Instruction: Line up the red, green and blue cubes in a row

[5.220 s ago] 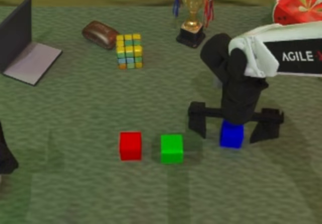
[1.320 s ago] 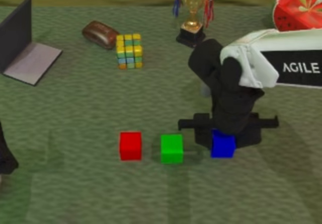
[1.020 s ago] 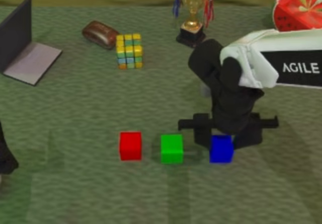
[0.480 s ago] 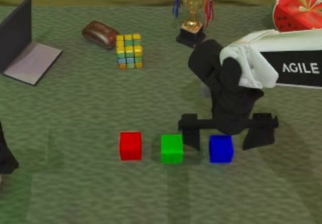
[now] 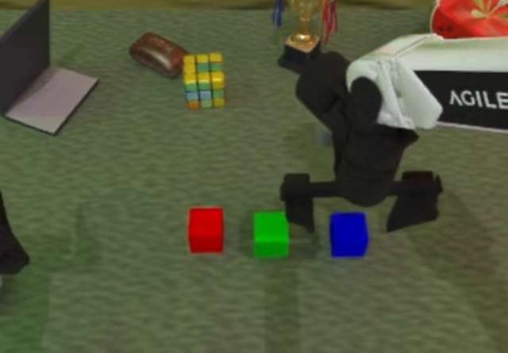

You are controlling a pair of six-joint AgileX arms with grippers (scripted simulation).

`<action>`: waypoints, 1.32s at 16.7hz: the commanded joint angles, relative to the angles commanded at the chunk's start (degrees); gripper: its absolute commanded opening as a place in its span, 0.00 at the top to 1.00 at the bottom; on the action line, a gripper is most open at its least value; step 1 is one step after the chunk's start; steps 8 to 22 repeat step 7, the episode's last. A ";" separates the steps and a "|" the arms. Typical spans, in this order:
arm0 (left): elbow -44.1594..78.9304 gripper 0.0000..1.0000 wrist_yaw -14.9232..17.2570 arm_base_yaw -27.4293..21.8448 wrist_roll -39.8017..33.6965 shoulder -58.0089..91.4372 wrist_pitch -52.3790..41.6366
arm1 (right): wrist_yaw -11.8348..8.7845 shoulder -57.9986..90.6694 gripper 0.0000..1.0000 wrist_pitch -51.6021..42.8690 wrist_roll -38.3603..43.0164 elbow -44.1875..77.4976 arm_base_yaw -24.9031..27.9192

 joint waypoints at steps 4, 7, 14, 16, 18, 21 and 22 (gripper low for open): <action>0.00 0.00 0.00 0.00 0.00 0.00 0.00 | 0.13 -3.06 0.00 -7.65 0.04 4.61 0.21; 0.00 0.00 0.00 0.00 0.00 0.00 0.00 | 0.24 -4.36 0.00 -10.22 0.07 6.29 0.20; 0.00 0.00 0.00 0.00 0.00 0.00 0.00 | 0.24 -4.36 0.00 -10.22 0.07 6.29 0.20; 0.00 0.00 0.00 0.00 0.00 0.00 0.00 | 0.24 -4.36 0.00 -10.22 0.07 6.29 0.20; 0.00 0.00 0.00 0.00 0.00 0.00 0.00 | 0.24 -4.36 0.00 -10.22 0.07 6.29 0.20; 0.00 0.00 0.00 0.00 0.00 0.00 0.00 | 0.24 -4.36 0.00 -10.22 0.07 6.29 0.20; 0.00 0.00 0.00 0.00 0.00 0.00 0.00 | 0.24 -4.36 0.00 -10.22 0.07 6.29 0.20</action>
